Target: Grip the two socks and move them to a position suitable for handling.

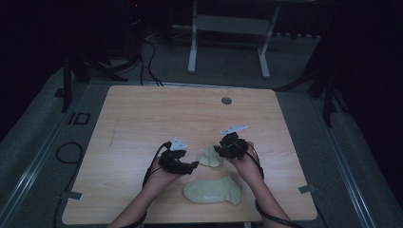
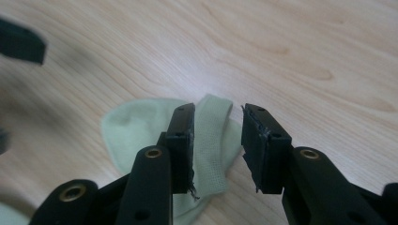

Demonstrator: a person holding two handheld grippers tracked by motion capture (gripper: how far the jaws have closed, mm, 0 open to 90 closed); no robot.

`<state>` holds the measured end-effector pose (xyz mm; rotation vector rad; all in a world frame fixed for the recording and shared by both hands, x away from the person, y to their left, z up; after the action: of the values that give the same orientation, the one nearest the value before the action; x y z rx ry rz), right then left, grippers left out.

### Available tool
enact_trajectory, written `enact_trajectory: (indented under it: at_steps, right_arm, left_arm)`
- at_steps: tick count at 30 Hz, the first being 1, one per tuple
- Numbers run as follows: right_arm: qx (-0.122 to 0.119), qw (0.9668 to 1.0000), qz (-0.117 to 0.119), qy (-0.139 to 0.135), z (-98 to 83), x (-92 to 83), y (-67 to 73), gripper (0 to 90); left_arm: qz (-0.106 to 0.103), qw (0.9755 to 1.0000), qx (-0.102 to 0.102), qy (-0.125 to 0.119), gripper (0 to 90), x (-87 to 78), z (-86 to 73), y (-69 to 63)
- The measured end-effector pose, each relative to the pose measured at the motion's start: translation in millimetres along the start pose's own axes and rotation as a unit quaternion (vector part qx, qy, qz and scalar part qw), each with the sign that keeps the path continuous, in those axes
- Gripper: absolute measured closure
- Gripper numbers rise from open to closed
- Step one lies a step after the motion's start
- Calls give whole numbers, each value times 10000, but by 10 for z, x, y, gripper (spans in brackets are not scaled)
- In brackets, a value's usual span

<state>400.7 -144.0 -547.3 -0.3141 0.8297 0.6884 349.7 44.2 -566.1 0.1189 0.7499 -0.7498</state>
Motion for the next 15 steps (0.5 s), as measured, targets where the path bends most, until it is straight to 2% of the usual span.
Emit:
enact_trajectory:
  at_steps: [2, 3, 4, 6, 11, 13, 15]
  right_arm:
    - [-12, 9999, -30, 116, -31, 78, -6, 654]
    - [-12, 9999, -30, 116, -31, 78, -6, 654]
    - [18, 9997, -5, 224, -88, 169, 6, 662]
    - [26, 9995, -7, 307, -129, 215, 15, 668]
    - [-65, 9993, -17, 367, -186, 249, 22, 740]
    - [-89, 9993, -5, 354, -191, 249, 36, 780]
    - [-120, 9993, -9, 343, -194, 251, 51, 806]
  left_arm:
    - [67, 9999, -47, 140, 343, 120, 31, 23]
    - [67, 9999, -47, 140, 348, 120, 31, 23]
    - [102, 9993, -93, 344, 402, 250, 43, 27]
    - [106, 9988, -20, 476, 427, 308, 44, 14]
    - [235, 9980, 53, 587, 458, 389, 51, 12]
    - [316, 9981, -40, 521, 503, 413, 72, 27]
    - [335, 9981, -50, 511, 544, 425, 86, 36]
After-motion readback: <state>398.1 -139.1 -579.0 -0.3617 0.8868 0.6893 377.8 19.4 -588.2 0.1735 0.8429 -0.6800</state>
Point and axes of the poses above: each handheld gripper's, and its own axes: x roughly forward along the jaws, z roughly out of its top, y roughly to its left, the point moved 4 cm from there along x, roughly forward along the jaws, and after that the axes turned 1 degree about z, right-handed, at the moved point
